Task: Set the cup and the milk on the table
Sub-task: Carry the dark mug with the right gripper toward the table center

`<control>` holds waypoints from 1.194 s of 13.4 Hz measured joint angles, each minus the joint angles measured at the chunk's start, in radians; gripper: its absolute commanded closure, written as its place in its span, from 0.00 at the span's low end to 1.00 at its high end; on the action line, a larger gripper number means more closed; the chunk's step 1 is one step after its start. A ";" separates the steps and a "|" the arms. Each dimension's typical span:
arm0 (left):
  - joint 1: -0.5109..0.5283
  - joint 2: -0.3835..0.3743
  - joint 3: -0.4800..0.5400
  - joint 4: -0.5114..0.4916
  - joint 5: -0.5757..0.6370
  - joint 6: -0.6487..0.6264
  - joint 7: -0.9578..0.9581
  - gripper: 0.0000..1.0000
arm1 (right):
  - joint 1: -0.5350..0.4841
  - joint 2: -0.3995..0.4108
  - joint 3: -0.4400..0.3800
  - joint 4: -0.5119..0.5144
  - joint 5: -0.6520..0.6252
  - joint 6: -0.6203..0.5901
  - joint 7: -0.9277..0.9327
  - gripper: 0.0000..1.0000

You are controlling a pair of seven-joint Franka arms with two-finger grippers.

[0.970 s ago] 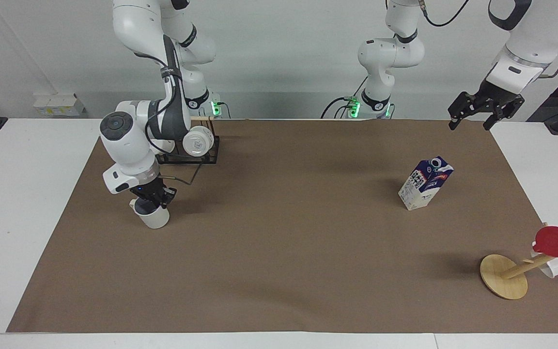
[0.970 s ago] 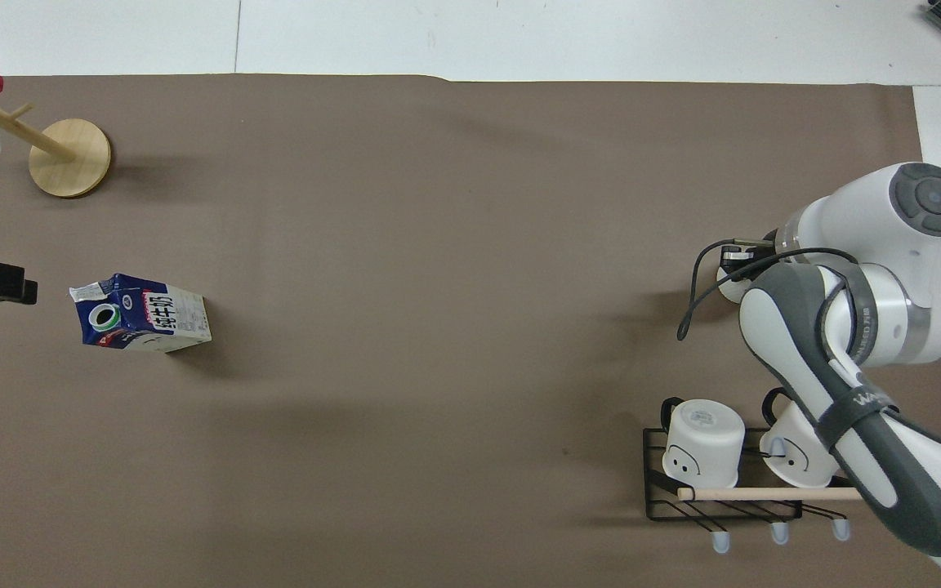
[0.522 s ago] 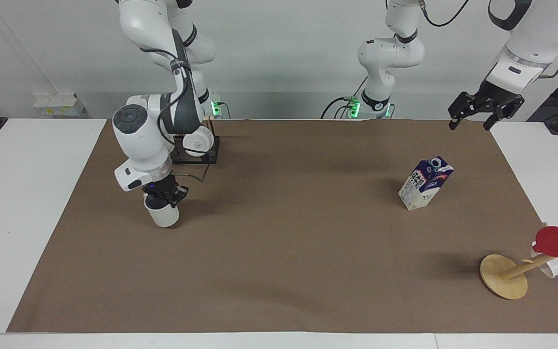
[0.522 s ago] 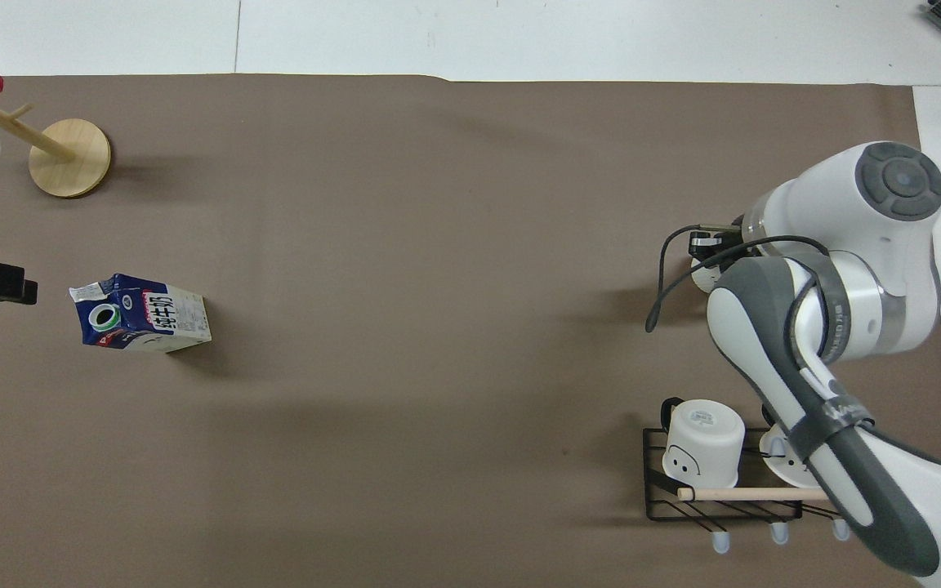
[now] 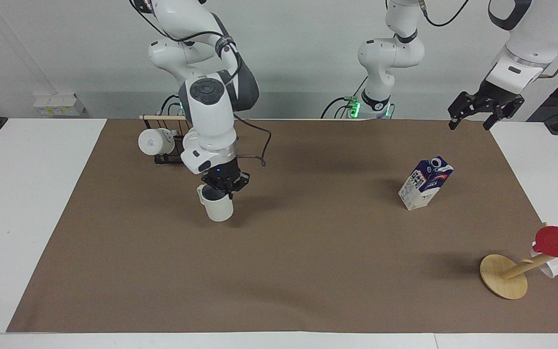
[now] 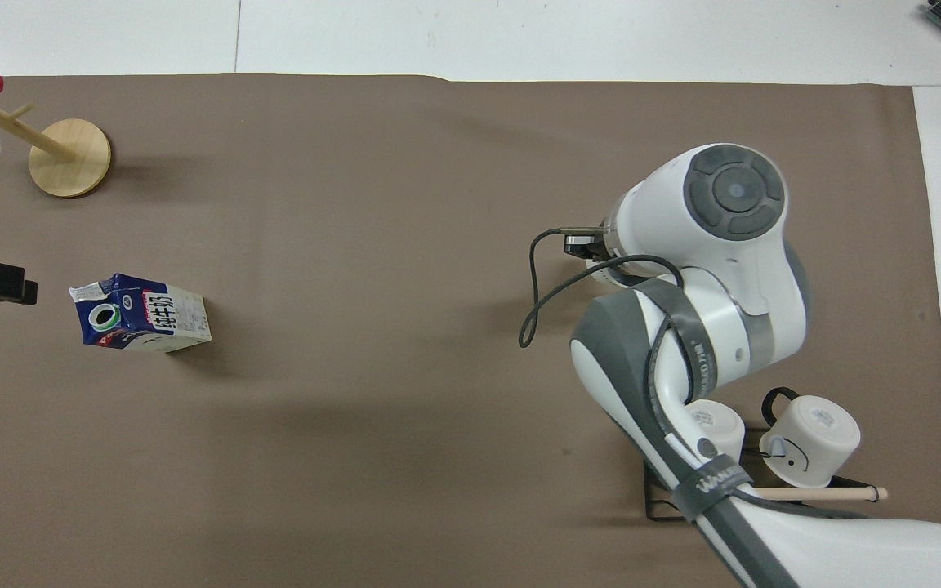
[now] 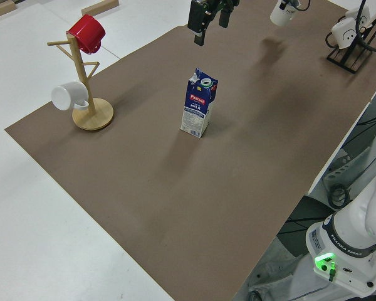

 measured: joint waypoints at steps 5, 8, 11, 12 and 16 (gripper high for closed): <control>0.000 0.000 0.000 0.000 0.000 0.000 0.000 0.00 | 0.120 0.050 0.001 0.019 0.001 0.000 0.112 1.00; 0.000 0.000 0.000 0.000 0.000 0.000 0.000 0.00 | 0.156 0.067 0.002 0.020 0.002 0.000 0.153 1.00; 0.000 0.000 0.000 0.000 0.000 -0.001 0.000 0.00 | 0.180 0.090 0.013 0.020 0.002 0.000 0.159 1.00; 0.000 0.000 0.000 0.000 0.000 -0.001 0.000 0.00 | 0.186 0.098 0.018 0.020 0.002 0.001 0.160 1.00; 0.000 0.000 0.000 0.000 0.000 -0.001 0.000 0.00 | 0.186 0.122 0.035 0.018 0.002 0.008 0.160 0.01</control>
